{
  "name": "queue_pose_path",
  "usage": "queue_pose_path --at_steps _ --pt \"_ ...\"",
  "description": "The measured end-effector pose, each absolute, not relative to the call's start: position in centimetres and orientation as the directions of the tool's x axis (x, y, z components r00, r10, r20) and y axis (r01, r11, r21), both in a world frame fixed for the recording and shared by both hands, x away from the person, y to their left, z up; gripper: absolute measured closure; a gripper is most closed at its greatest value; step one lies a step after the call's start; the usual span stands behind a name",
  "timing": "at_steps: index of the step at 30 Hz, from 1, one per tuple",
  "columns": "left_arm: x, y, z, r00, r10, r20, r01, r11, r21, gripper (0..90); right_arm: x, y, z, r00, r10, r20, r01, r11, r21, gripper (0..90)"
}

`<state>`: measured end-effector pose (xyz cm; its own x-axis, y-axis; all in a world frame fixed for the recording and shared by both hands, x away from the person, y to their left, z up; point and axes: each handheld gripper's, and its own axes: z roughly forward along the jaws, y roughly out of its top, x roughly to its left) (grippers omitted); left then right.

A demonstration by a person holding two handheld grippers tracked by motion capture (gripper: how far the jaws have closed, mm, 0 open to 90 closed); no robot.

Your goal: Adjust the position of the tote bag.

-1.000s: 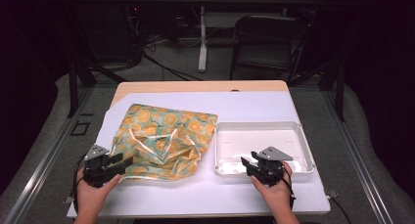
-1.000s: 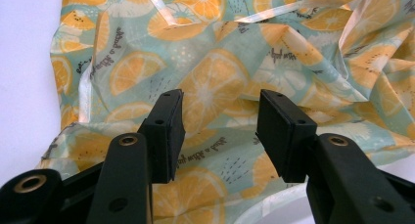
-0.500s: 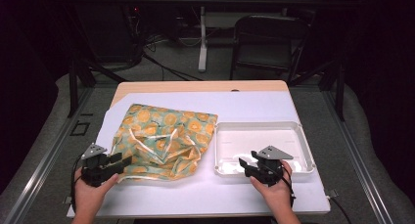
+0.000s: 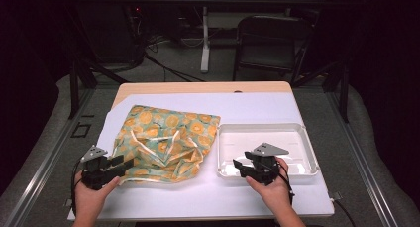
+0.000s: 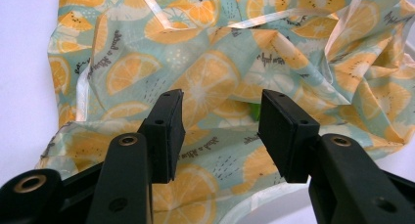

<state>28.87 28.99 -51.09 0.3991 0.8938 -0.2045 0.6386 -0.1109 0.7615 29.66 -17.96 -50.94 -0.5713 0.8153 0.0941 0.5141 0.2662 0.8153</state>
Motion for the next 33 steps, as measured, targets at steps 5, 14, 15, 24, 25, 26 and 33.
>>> queue_pose_path --at_steps 5,14,15,24,25,26,33 --pt "28.8 29.0 -51.2 0.407 0.890 -0.208 0.638 -0.114 0.762 52.9 30.0 -16.5 -50.1 -0.607 0.790 0.090 0.511 0.300 0.805 57.9" --pt "28.7 29.0 -51.2 0.411 0.888 -0.207 0.636 -0.117 0.763 53.4 30.3 -13.9 -49.4 -0.651 0.755 0.075 0.490 0.343 0.801 63.6" --pt "28.7 29.0 -51.2 0.412 0.887 -0.206 0.636 -0.118 0.763 53.4 30.4 -13.2 -49.3 -0.664 0.744 0.078 0.480 0.344 0.807 63.7" --pt "28.5 29.1 -51.2 0.413 0.887 -0.207 0.634 -0.116 0.765 53.4 30.7 -10.2 -49.1 -0.713 0.697 0.078 0.455 0.375 0.808 63.7" --pt "28.5 29.0 -51.2 0.413 0.887 -0.207 0.634 -0.117 0.764 53.4 30.7 -9.7 -49.1 -0.719 0.691 0.077 0.449 0.376 0.811 63.7" --pt "28.5 29.0 -51.2 0.415 0.886 -0.208 0.637 -0.119 0.762 53.4 30.7 -8.9 -49.0 -0.733 0.676 0.077 0.439 0.383 0.813 63.6" --pt "28.5 28.7 -51.2 0.420 0.884 -0.205 0.635 -0.125 0.762 53.4 30.9 -6.3 -48.6 -0.772 0.633 0.054 0.400 0.418 0.816 62.8"
